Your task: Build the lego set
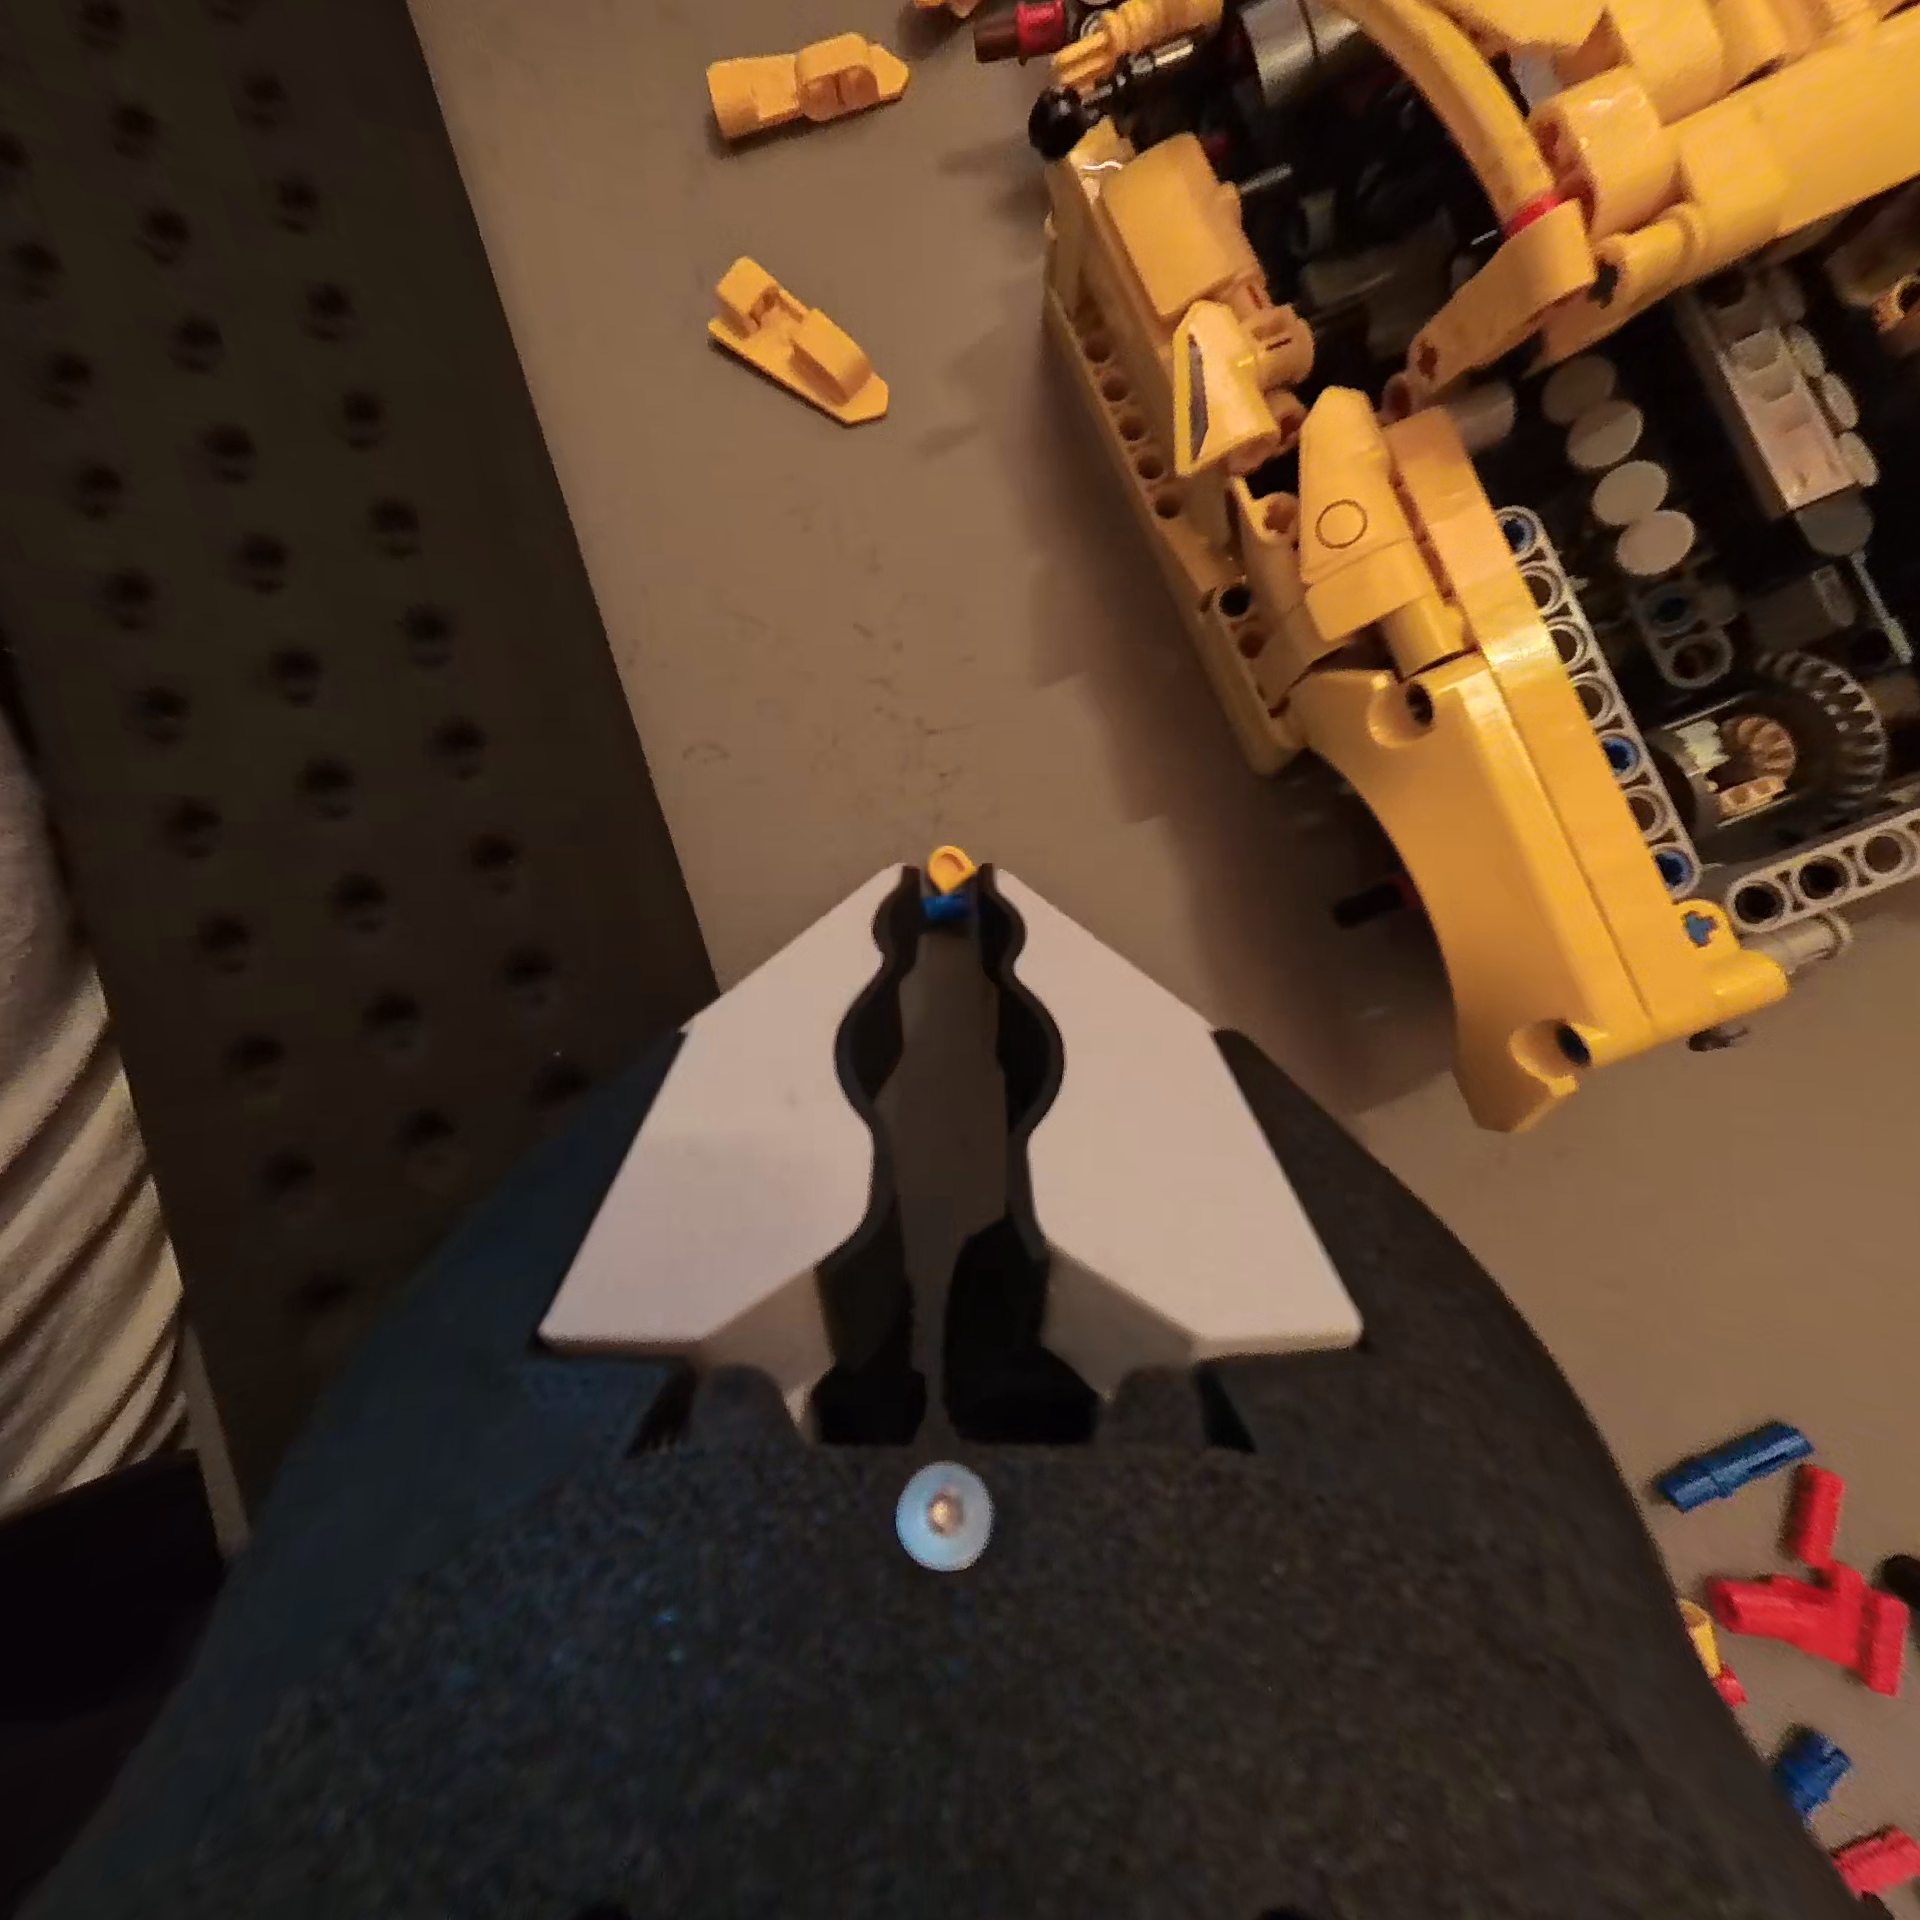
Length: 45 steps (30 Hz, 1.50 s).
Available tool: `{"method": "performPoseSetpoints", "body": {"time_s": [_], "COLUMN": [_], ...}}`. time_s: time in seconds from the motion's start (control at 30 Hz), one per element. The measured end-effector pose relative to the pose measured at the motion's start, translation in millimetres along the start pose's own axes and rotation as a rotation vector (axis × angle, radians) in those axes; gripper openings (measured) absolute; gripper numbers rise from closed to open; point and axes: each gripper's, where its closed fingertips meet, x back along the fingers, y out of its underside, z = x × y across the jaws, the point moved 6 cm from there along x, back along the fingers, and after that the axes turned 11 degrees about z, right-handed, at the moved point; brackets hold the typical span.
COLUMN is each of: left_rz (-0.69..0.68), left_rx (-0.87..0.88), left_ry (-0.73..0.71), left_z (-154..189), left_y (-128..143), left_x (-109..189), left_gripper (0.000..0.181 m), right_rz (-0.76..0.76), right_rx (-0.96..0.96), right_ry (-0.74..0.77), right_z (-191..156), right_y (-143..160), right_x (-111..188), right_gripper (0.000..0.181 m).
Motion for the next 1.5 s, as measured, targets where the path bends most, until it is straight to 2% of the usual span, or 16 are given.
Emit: {"method": "performPoseSetpoints", "body": {"time_s": [0.1,0.23,0.37,0.53,0.63,0.73,0.83,0.87,0.93,1.03,1.3,1.5], "left_rz": [-0.005,-0.011,-0.014,-0.011,-0.016,-0.022,-0.029,-0.027,-0.025,-0.022,-0.016,-0.036], "left_rx": [-0.002,0.007,-0.007,0.003,0.009,-0.003,-0.005,-0.004,0.001,0.004,0.000,0.022], "left_ry": [-0.004,-0.001,-0.002,-0.007,-0.002,-0.002,-0.003,-0.004,-0.001,0.004,-0.001,-0.020], "left_z": [-1,-1,0,-2,-1,0,0,0,0,2,1,-4], "left_y": [1,2,2,2,3,4,6,6,5,5,3,6], "left_x": [0,-1,-1,0,-1,-2,-2,-2,-2,-2,0,0], "left_gripper": [0.029,0.029,0.029,0.029,0.028,0.028,0.028,0.028,0.028,0.028,0.028,0.028], "right_rz": [0.040,0.136,0.077,-0.042,0.018,0.129,0.225,0.204,0.152,0.154,0.093,0.102], "right_rx": [-0.032,-0.113,-0.154,-0.172,-0.245,-0.225,-0.096,-0.042,0.037,0.069,0.083,0.124], "right_ry": [0.001,0.128,0.303,0.443,0.443,0.325,0.060,0.027,0.003,0.018,0.040,0.087], "right_z": [4,46,90,117,123,103,46,29,7,-1,-6,-7], "right_y": [-3,0,30,78,88,64,20,13,5,-1,8,9], "right_x": [11,61,105,130,139,128,79,61,34,18,3,3], "right_gripper": [0.016,0.020,0.020,0.023,0.026,0.030,0.030,0.031,0.031,0.029,0.028,0.017]}}
